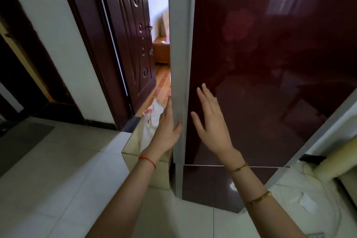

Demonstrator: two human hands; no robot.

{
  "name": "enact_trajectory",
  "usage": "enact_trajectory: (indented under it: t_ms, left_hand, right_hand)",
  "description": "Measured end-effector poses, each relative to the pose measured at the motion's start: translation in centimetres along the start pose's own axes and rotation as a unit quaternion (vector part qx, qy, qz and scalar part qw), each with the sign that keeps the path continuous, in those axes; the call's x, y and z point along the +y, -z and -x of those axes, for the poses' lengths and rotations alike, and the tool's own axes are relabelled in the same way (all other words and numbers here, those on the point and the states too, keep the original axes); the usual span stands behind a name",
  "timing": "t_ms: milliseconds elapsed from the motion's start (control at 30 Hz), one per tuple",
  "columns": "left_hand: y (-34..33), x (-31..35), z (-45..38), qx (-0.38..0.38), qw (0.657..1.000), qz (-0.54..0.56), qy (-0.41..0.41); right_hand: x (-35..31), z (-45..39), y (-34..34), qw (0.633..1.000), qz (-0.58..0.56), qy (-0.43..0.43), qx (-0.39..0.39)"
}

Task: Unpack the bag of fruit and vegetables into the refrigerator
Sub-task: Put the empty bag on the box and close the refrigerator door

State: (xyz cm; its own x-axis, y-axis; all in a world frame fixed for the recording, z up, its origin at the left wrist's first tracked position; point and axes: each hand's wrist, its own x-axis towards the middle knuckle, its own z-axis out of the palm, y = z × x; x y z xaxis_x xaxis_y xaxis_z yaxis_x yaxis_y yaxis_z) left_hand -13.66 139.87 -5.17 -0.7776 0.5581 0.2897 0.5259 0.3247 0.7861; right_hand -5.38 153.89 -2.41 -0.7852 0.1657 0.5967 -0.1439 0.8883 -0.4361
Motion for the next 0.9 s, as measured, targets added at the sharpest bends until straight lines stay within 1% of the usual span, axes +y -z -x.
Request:
enact_trajectory:
  t_ms: [200,333,567,667,800,900]
  left_hand:
    - [-0.2,-2.5,-4.9,-0.002,1.0,0.007,-0.006]
    - [0.0,-4.0,-7.3,-0.022,1.0,0.006,-0.021]
    - [0.9,-6.5,-10.3,-0.083,0.994,0.004,-0.067]
    - [1.5,-7.9,-10.6,-0.128,0.989,0.01,-0.078]
    - [2.6,-9.8,-11.2,-0.175,0.979,0.011,-0.108]
    - [3.3,-10.2,-11.6,-0.192,0.973,-0.005,-0.125]
  right_hand:
    - [1.6,-3.2,-1.8,0.999,0.045,-0.014,0.012]
    - [2.2,-4.8,-3.4,0.996,0.071,-0.031,0.032]
    - [1.8,-7.1,-6.6,0.982,0.138,-0.104,0.076]
    - [1.2,-7.6,-8.1,0.973,0.165,-0.137,0.087]
    - [0.4,-8.3,-9.9,0.956,0.211,-0.18,0.1]
    - [0.1,-8.8,-10.9,0.937,0.265,-0.201,0.104]
